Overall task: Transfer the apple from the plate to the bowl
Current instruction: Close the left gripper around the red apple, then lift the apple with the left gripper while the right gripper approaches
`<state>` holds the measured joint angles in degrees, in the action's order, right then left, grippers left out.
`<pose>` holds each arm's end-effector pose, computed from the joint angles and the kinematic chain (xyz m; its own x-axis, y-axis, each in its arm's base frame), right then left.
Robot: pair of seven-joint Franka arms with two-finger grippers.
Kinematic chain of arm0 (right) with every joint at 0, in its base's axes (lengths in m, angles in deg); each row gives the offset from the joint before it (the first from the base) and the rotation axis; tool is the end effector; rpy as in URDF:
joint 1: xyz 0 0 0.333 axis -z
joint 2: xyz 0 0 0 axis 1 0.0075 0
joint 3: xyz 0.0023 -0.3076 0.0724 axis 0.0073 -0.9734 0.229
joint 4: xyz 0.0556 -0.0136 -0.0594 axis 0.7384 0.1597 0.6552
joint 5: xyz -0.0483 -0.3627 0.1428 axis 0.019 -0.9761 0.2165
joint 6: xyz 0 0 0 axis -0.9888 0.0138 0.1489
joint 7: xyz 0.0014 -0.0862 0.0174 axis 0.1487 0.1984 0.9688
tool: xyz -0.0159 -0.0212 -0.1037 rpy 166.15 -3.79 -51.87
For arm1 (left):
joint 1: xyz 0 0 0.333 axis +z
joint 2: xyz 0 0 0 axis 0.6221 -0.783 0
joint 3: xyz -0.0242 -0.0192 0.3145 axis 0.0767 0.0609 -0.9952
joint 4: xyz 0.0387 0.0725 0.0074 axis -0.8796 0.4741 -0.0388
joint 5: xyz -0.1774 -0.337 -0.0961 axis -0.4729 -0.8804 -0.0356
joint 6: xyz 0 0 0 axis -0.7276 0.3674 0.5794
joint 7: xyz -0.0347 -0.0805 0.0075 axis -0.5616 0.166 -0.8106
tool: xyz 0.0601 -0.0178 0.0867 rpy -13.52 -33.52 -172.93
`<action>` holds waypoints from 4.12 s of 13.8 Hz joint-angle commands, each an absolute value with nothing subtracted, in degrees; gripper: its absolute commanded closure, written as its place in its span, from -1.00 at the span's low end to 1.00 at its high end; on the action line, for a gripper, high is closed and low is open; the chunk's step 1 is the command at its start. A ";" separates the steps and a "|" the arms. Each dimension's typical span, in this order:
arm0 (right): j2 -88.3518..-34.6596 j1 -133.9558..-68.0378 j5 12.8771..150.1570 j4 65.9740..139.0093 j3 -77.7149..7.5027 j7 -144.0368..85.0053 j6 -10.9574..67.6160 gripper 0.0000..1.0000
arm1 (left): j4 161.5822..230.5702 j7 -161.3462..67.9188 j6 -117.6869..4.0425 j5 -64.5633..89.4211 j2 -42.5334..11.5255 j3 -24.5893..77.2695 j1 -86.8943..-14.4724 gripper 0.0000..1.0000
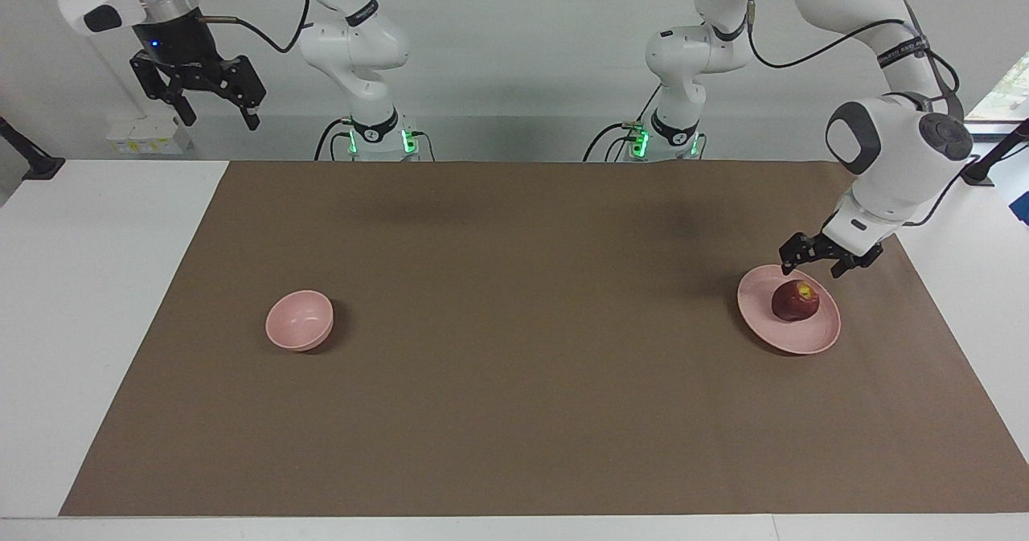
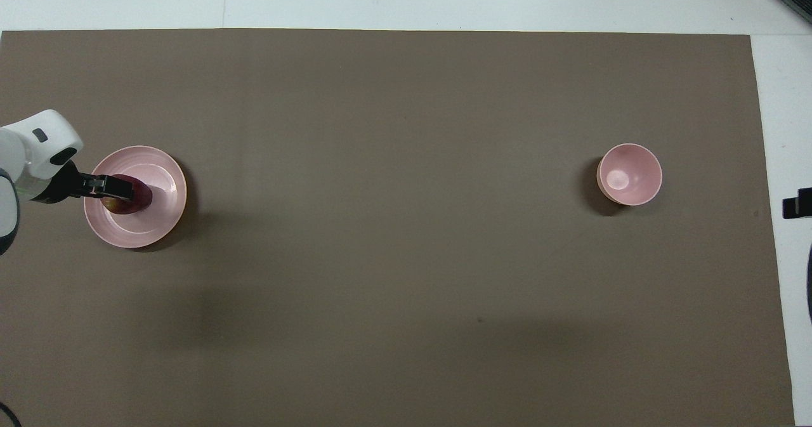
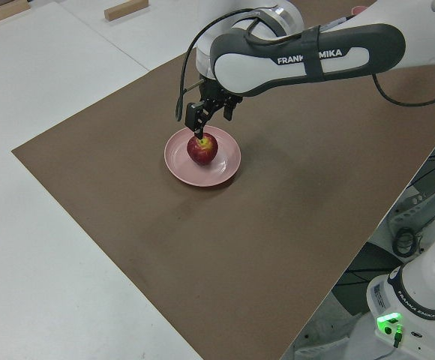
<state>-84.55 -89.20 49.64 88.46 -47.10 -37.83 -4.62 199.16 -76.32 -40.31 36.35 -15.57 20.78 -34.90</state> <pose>0.4972 -0.0513 0.6914 0.9944 -0.0959 0.0454 -0.0965 -0.9953 0.0107 0.5887 0.0611 0.3875 0.9916 -0.1291 -0.0046 -0.1290 -0.9916 0.0132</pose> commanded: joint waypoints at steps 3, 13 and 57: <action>-85.11 -88.78 50.49 88.39 -46.79 -38.74 -5.60 -1.00 | 199.99 -77.80 -46.93 36.42 -19.15 21.20 -34.07 -1.00; -85.11 -88.78 50.40 88.39 -46.79 -38.74 -5.60 -1.00 | 204.04 -76.92 -49.75 36.34 -19.15 21.20 -34.07 0.82; -83.34 -101.26 106.00 119.40 -46.44 -29.98 21.12 -1.00 | 187.24 1.48 -6.32 -16.99 -9.49 24.37 -55.52 1.00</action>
<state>-79.26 -102.32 100.12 114.42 -46.82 -36.06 19.71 183.69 0.45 -4.29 -12.14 -10.81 24.99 -54.83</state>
